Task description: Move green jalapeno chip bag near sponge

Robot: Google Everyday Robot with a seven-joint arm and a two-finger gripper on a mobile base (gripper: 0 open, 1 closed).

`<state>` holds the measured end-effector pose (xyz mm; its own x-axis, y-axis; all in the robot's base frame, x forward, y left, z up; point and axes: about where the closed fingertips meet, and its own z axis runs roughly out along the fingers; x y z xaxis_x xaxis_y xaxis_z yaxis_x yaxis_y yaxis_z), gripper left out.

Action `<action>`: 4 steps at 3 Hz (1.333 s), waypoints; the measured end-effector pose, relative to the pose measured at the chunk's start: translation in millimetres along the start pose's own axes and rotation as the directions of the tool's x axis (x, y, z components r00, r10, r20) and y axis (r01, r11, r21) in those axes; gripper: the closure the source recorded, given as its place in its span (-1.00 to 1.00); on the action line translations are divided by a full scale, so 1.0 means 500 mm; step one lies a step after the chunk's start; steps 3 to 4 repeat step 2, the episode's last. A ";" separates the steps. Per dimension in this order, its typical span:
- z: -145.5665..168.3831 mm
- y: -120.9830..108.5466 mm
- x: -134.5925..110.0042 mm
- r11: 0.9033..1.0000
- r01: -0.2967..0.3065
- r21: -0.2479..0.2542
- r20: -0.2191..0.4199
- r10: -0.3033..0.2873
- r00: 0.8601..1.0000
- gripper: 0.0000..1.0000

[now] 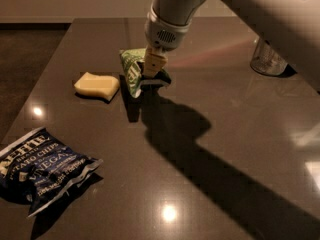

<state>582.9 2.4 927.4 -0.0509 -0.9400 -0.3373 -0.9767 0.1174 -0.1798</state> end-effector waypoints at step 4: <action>0.002 0.001 -0.006 1.000 0.005 0.001 0.002 -0.005 1.000 -1.00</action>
Offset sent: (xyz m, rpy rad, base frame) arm 0.0002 0.0021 0.0000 -0.0001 -0.0021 0.0032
